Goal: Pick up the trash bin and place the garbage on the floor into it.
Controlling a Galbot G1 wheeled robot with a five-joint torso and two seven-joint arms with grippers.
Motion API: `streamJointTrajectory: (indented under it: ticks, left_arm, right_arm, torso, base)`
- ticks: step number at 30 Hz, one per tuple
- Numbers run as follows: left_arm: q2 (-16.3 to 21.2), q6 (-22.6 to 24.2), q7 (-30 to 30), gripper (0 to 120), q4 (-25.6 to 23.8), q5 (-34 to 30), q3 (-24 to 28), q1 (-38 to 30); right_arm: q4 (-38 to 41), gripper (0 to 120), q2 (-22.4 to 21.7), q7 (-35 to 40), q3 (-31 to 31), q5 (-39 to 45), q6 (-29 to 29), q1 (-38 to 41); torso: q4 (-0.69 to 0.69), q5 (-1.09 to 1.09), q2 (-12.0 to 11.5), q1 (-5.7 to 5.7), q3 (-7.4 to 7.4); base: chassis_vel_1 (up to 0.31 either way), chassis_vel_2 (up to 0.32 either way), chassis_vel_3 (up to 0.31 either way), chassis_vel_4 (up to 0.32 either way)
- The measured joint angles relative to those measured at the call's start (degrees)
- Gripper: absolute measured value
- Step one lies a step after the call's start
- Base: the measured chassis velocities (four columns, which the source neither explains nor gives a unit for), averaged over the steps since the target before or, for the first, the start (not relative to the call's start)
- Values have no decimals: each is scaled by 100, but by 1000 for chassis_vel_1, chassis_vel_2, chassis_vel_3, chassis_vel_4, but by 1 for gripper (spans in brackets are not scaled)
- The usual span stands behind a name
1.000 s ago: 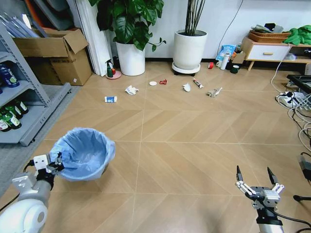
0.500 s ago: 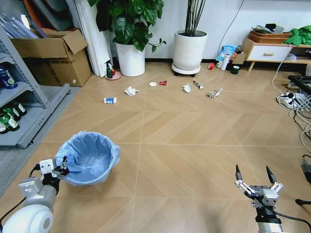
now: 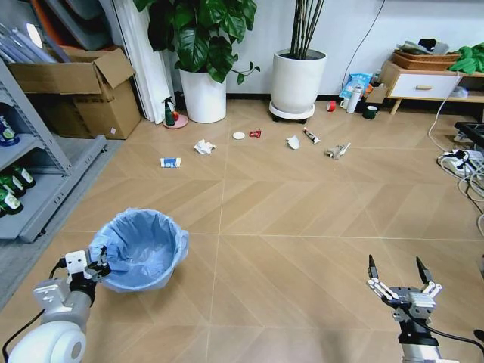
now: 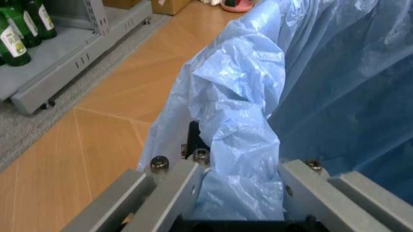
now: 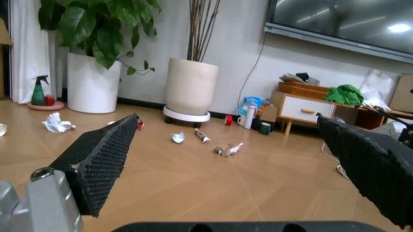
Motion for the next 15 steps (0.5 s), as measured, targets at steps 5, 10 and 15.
streamJointTrajectory:
  ticks: [5,10,15]
  left_arm:
    - [21,12,-16,1,10,-5,12,-14]
    - [20,13,-18,1,14,-6,30,-16]
    - [12,14,-19,1,20,-4,49,-15]
  right_arm:
    - [-3,100,0,3,6,3,3,13]
    - [-4,100,4,4,12,4,9,11]
    - [2,100,6,4,20,4,14,5]
  torso:
    - [1,0,0,0,0]
    - [0,0,0,0,0]
    - [1,-1,0,0,0]
  base:
    - [-41,131,55,-120]
    - [-51,150,56,-145]
    - [-37,148,32,-138]
